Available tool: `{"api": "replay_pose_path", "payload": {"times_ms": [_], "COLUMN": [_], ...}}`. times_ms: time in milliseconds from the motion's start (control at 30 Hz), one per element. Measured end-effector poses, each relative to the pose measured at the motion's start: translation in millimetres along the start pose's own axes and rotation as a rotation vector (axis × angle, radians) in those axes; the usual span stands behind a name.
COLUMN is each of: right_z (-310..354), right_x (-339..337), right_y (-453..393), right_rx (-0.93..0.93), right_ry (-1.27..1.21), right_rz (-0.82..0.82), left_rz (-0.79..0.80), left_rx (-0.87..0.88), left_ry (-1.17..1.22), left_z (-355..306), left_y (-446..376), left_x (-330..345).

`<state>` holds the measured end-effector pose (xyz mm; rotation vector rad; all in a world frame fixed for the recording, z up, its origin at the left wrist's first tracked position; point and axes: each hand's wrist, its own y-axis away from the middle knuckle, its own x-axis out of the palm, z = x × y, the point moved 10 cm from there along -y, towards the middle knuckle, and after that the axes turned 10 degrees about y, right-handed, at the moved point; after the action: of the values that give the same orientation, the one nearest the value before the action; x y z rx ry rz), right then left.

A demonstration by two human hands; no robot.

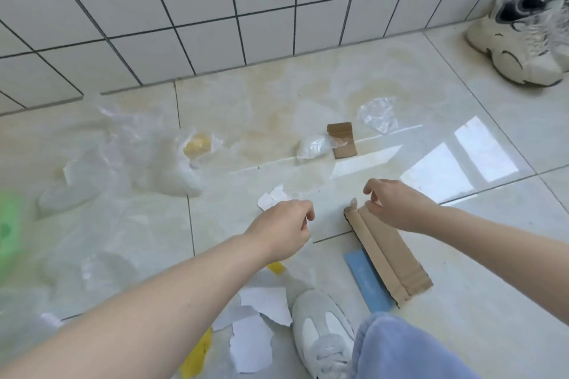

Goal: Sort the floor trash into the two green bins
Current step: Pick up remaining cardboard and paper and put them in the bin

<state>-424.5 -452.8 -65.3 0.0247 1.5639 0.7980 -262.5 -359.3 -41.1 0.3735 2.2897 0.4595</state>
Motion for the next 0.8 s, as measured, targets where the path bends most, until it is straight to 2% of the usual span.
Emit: {"api": "replay_pose_path", "payload": {"times_ms": [133, 267, 433, 633, 800], "right_z": [-26.4, -37.1, -14.6, -10.1, -19.6], "right_x": [-7.6, -21.2, -12.9, 6.7, 0.0], "right_y": [-51.2, -92.3, -114.3, -117.1, -108.3], "right_rx": [0.055, 0.102, -0.037, -0.063, 0.009], "right_ry": [-0.020, -0.027, 0.070, 0.076, 0.061], "right_rz": [-0.031, -0.077, -0.069, 0.045, -0.081], "left_rz": [0.081, 0.067, 0.120, 0.238, 0.198], "left_rx": [0.130, 0.404, 0.628, 0.550, 0.522], "left_ry": [-0.098, -0.339, -0.577, -0.708, -0.785], "left_z": [-24.8, -55.5, -67.5, -57.5, -44.3], "left_y": [-27.2, -43.1, -50.6, -71.2, -73.8], "left_x": [41.7, 75.3, 113.8, 125.0, 122.4]}}
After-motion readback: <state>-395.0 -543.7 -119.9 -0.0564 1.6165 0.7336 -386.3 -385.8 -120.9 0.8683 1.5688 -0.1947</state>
